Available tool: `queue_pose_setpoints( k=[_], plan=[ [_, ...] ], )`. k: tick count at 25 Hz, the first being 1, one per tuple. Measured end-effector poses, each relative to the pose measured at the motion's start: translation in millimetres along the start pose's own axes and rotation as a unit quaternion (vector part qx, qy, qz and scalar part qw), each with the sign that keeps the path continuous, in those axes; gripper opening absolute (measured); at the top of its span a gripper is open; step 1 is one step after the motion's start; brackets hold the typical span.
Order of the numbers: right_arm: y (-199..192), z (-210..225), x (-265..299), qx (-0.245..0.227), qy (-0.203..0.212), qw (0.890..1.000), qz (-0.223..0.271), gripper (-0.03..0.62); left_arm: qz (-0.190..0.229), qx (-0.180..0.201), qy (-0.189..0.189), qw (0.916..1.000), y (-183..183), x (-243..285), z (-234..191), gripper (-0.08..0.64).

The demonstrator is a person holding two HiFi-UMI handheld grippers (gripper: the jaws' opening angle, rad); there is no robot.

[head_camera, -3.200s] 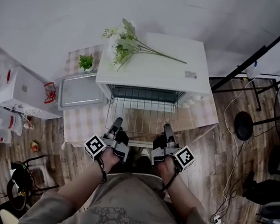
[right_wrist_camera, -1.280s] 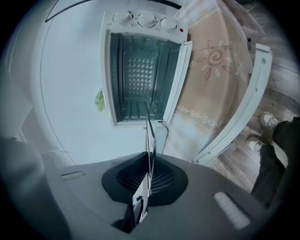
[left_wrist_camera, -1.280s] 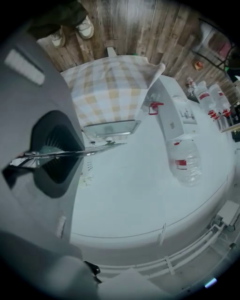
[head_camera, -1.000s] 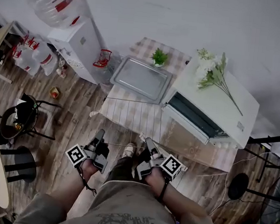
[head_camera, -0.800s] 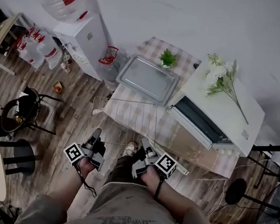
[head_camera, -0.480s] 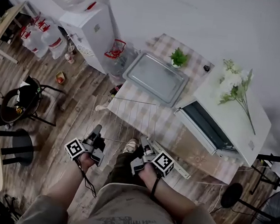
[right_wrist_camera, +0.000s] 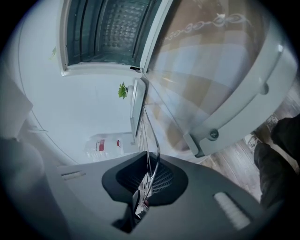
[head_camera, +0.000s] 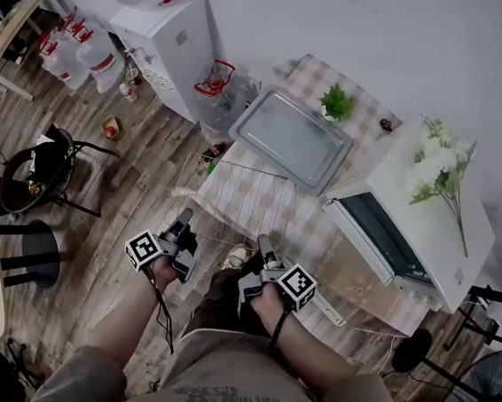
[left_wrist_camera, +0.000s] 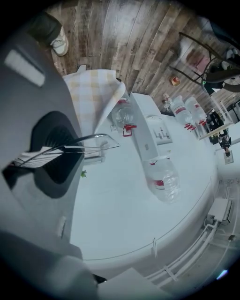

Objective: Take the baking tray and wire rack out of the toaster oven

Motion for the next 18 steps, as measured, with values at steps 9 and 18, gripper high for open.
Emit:
queue_pose_setpoints(
  k=[9, 18],
  plan=[
    [-2, 12, 27, 0.044, -0.031, 0.998, -0.010, 0.065, -0.007, 0.021, 0.045, 0.9987, 32, 27, -25, 0.025],
    [-12, 13, 29, 0.059, -0.058, 0.996, -0.042, 0.119, -0.013, 0.039, 0.052, 0.9978, 50, 56, -31, 0.049]
  ],
)
Point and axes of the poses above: the fingertips, and each gripper's own axes: x forward along the fingers, z to its right, y out of its top, the point moved 2 cm from there along -x, backward along the fingers, and after that the axes turned 6 degrees about -z, right-handed, at the moved point
